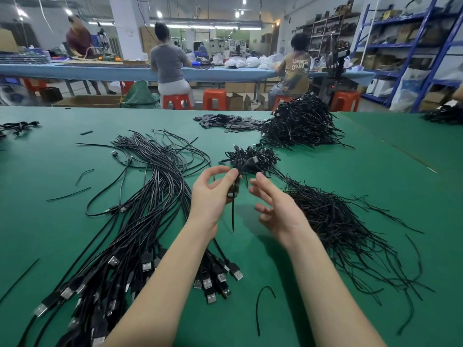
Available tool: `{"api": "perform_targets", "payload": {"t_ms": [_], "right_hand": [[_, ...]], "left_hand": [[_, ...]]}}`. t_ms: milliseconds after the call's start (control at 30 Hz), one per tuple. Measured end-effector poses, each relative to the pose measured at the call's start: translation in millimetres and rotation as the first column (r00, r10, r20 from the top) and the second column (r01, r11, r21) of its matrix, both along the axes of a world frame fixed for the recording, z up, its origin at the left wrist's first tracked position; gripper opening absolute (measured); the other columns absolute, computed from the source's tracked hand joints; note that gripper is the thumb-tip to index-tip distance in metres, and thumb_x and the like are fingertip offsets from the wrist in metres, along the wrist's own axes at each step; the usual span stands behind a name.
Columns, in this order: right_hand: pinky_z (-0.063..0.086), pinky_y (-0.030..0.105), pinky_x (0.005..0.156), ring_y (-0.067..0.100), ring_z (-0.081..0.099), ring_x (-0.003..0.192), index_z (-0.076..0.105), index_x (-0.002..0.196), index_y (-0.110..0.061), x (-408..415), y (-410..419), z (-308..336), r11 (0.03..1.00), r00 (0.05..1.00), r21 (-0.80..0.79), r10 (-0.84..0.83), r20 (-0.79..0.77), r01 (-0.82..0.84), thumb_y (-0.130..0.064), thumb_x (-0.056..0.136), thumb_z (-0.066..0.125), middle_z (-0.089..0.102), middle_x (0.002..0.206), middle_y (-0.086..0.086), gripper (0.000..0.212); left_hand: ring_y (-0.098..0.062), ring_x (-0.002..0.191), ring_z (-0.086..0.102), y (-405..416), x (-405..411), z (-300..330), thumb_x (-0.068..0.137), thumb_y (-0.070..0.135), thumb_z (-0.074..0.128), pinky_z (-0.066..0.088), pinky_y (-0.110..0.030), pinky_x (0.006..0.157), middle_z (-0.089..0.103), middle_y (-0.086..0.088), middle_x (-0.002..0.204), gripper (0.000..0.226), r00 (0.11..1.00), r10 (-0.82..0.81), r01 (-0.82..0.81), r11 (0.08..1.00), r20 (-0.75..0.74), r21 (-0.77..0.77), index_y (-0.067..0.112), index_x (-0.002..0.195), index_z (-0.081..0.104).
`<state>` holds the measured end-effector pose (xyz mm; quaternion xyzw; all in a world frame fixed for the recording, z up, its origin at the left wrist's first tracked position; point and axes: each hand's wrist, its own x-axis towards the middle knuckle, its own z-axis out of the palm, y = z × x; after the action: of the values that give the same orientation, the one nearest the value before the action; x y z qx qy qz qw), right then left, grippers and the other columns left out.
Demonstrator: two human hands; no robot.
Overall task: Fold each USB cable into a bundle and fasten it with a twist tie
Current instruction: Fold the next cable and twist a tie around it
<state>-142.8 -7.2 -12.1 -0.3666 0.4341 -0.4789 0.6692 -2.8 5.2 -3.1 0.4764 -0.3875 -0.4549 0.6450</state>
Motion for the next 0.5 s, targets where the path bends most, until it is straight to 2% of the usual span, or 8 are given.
{"api": "perform_targets", "payload": {"t_ms": [67, 133, 233, 300, 367, 400, 433, 500], "right_hand": [[0.032, 0.015, 0.042, 0.004, 0.044, 0.048, 0.077, 0.093, -0.014, 0.1, -1.9, -14.3, 0.987, 0.985, -0.05, -0.157, -0.077, 0.153, -0.04, 0.09, 0.073, 0.071, 0.079, -0.003, 0.026], [0.033, 0.014, 0.043, 0.004, 0.044, 0.046, 0.076, 0.086, -0.013, 3.8, -0.8, -21.6, 0.972, 0.97, -0.106, -0.221, -0.105, 0.21, -0.033, 0.096, 0.068, 0.066, 0.072, -0.004, 0.023], [0.033, 0.013, 0.043, 0.004, 0.044, 0.045, 0.076, 0.075, -0.018, 11.5, 2.0, -23.0, 0.963, 0.94, -0.217, -0.215, -0.263, 0.16, -0.033, 0.098, 0.065, 0.067, 0.062, -0.01, 0.029], [0.033, 0.014, 0.045, 0.005, 0.043, 0.047, 0.076, 0.072, -0.02, 12.9, 2.5, -23.9, 0.961, 0.934, -0.241, -0.207, -0.292, 0.138, -0.032, 0.098, 0.065, 0.066, 0.061, -0.01, 0.031], [0.033, 0.016, 0.048, 0.007, 0.042, 0.049, 0.076, 0.072, -0.019, 12.8, 1.9, -24.2, 0.96, 0.936, -0.246, -0.205, -0.286, 0.135, -0.031, 0.098, 0.064, 0.066, 0.061, -0.01, 0.031], [0.034, 0.019, 0.051, 0.007, 0.042, 0.051, 0.076, 0.073, -0.019, 12.9, 2.0, -23.8, 0.959, 0.935, -0.248, -0.208, -0.287, 0.137, -0.031, 0.099, 0.064, 0.065, 0.061, -0.01, 0.031], [0.034, 0.021, 0.054, 0.007, 0.043, 0.053, 0.076, 0.073, -0.019, 13.0, 2.0, -24.0, 0.958, 0.933, -0.25, -0.21, -0.293, 0.137, -0.031, 0.098, 0.064, 0.066, 0.062, -0.009, 0.031], [0.035, 0.024, 0.058, 0.008, 0.045, 0.055, 0.076, 0.073, -0.019, 12.8, 2.3, -24.5, 0.958, 0.927, -0.256, -0.206, -0.313, 0.126, -0.032, 0.098, 0.064, 0.066, 0.063, -0.009, 0.031]], "left_hand": [[-0.016, 0.079, 0.064, -6.5, -1.9, -4.7, 0.09, 0.025, 0.073, 0.052, -0.032, 0.075, 0.076, -0.003, 0.091, 0.015, 0.994, 0.113, -0.113, 0.993, 0.004, 0.044, 0.023, 0.098, 0.061], [-0.016, 0.07, 0.062, -17.0, -2.8, -5.1, 0.092, 0.016, 0.069, 0.054, -0.033, 0.074, 0.071, -0.003, 0.084, 0.012, 0.985, 0.16, -0.156, 0.985, -0.069, 0.069, 0.021, 0.095, 0.059], [-0.012, 0.06, 0.061, -48.8, -2.7, -1.3, 0.094, 0.006, 0.063, 0.056, -0.027, 0.067, 0.064, -0.006, 0.08, 0.014, 0.962, 0.208, -0.193, 0.976, -0.177, 0.098, 0.017, 0.09, 0.055], [-0.014, 0.062, 0.061, -75.4, -5.3, 3.9, 0.097, 0.0, 0.056, 0.057, -0.024, 0.065, 0.06, -0.01, 0.084, 0.018, 0.937, 0.226, -0.197, 0.972, -0.266, 0.131, 0.014, 0.088, 0.05], [-0.019, 0.068, 0.062, -102.0, -9.1, 0.7, 0.098, -0.004, 0.05, 0.058, -0.03, 0.078, 0.059, -0.013, 0.094, 0.018, 0.917, 0.232, -0.181, 0.967, -0.324, 0.179, 0.011, 0.089, 0.048], [-0.021, 0.073, 0.063, -114.0, -9.7, -4.9, 0.098, -0.003, 0.049, 0.056, -0.034, 0.088, 0.06, -0.015, 0.099, 0.015, 0.941, 0.235, -0.185, 0.96, -0.242, 0.211, 0.011, 0.092, 0.049], [-0.024, 0.08, 0.064, -122.9, -9.5, -11.8, 0.097, 0.001, 0.051, 0.054, -0.037, 0.095, 0.063, -0.015, 0.104, 0.011, 0.975, 0.215, -0.195, 0.949, -0.056, 0.25, 0.012, 0.097, 0.052], [-0.028, 0.1, 0.064, -132.7, -7.5, -23.0, 0.092, 0.01, 0.056, 0.052, -0.035, 0.097, 0.068, -0.013, 0.112, 0.012, 0.924, 0.141, -0.255, 0.92, 0.356, 0.297, 0.015, 0.101, 0.061]]}}
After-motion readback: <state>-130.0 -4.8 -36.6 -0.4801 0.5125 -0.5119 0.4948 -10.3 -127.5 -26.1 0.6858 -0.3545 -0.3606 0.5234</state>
